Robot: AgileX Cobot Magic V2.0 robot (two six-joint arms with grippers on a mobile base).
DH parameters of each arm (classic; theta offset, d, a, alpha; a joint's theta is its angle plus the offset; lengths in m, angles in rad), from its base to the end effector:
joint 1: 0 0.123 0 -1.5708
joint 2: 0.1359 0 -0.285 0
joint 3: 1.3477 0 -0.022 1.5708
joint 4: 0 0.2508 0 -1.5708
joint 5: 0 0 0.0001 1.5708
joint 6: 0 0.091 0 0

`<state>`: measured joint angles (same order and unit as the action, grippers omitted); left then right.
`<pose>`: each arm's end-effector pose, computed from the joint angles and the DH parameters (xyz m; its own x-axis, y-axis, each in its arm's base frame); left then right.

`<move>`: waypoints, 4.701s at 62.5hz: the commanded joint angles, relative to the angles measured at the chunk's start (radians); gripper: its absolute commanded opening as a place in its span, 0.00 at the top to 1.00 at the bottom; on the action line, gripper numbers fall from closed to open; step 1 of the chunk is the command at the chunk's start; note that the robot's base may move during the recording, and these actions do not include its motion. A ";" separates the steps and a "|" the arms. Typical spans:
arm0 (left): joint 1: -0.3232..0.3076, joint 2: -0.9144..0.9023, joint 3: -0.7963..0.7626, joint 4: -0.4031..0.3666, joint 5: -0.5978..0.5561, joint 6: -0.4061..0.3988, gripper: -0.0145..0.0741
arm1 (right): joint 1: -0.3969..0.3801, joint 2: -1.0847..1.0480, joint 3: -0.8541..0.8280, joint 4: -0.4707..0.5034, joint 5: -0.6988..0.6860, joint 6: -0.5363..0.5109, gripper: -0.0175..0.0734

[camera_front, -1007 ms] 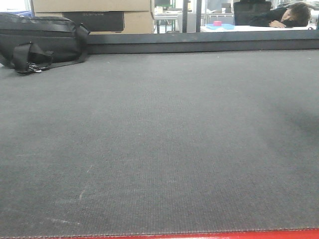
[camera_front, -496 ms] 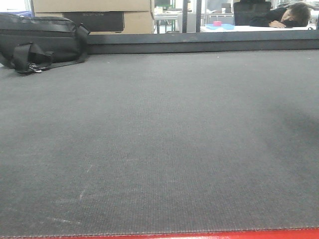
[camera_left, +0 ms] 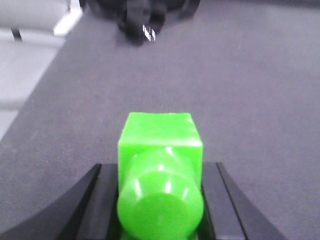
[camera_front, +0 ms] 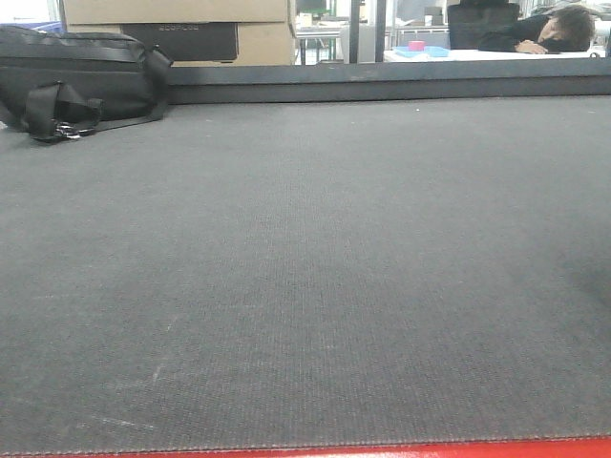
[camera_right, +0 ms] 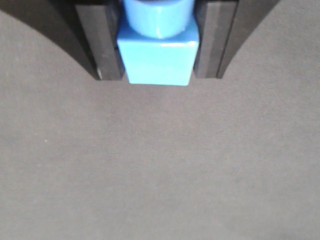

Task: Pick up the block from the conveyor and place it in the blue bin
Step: 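Lift both held blocks up off the conveyor belt, then drive the base away from the conveyor holding both blocks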

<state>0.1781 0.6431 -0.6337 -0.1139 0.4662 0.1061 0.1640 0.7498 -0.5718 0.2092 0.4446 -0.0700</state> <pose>0.1285 0.0184 0.3304 -0.3709 -0.0624 -0.9266 -0.1288 0.9916 -0.0153 0.1464 0.0325 0.2972 -0.5210 0.0340 -0.8529 -0.1780 0.9729 0.1475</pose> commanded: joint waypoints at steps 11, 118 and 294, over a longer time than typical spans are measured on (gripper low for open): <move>-0.078 -0.167 0.049 -0.010 -0.029 -0.002 0.96 | 0.001 -0.195 0.094 -0.004 -0.076 -0.010 0.98; -0.122 -0.388 0.032 -0.012 -0.096 -0.002 0.96 | 0.001 -0.416 0.045 -0.004 -0.221 -0.010 0.98; -0.122 -0.511 0.032 -0.012 -0.096 -0.002 0.96 | 0.001 -0.416 0.045 -0.004 -0.221 -0.010 0.98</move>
<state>0.0626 0.1359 -0.5951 -0.1194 0.3895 0.1061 0.1640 0.3370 -0.5160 0.2092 0.2460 -0.0723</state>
